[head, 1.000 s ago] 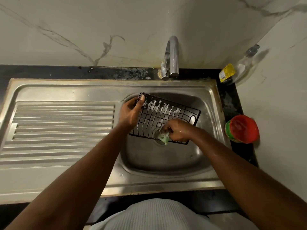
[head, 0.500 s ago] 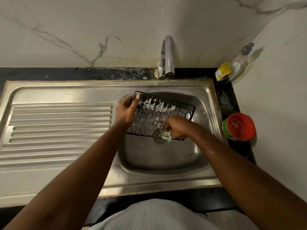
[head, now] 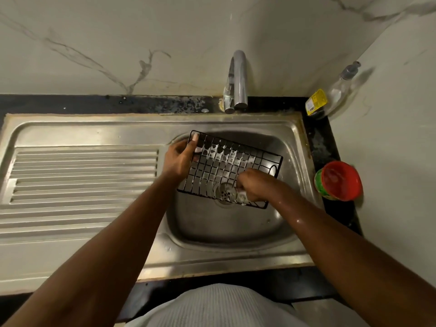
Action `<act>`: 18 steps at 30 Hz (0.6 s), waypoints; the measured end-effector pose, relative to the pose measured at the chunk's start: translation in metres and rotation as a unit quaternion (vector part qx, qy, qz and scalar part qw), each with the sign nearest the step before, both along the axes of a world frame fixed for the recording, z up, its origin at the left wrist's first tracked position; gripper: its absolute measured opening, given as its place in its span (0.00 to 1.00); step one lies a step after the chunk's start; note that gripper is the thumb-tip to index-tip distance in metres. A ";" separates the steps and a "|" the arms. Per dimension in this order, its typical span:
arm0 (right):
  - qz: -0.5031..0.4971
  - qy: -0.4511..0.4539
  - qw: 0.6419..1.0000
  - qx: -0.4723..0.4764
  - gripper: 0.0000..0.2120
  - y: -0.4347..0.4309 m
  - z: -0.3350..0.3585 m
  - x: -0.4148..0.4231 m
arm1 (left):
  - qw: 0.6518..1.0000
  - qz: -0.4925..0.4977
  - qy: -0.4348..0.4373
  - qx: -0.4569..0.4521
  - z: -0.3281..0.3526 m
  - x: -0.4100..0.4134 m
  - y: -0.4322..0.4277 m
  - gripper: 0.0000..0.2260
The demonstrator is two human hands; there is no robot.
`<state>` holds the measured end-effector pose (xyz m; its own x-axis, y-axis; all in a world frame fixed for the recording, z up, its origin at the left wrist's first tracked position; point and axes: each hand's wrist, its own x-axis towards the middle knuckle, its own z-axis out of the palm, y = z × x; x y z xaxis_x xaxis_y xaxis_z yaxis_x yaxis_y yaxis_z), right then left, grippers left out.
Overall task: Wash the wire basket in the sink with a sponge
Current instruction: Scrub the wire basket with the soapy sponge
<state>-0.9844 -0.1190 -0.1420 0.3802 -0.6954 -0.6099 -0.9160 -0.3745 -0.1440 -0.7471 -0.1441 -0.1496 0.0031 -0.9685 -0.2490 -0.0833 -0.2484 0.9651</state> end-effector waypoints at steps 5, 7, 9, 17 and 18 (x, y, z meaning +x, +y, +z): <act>0.005 0.059 0.991 0.122 0.13 -0.023 0.021 -0.013 | 0.998 0.004 0.038 0.040 -0.004 -0.009 0.002 0.20; -0.018 0.059 0.988 0.144 0.14 -0.029 0.025 -0.019 | 0.999 0.000 0.035 0.041 0.001 -0.013 0.001 0.22; -0.029 0.049 0.986 0.158 0.15 -0.032 0.029 -0.022 | 0.999 0.000 0.021 0.032 0.002 -0.014 0.001 0.23; -0.050 0.007 0.998 -0.047 0.08 0.004 0.002 -0.023 | 0.999 -0.015 -0.050 0.008 0.001 -0.007 0.000 0.20; -0.014 0.013 0.999 -0.048 0.07 0.010 -0.002 -0.021 | 0.998 -0.013 -0.054 0.000 0.002 -0.007 -0.001 0.21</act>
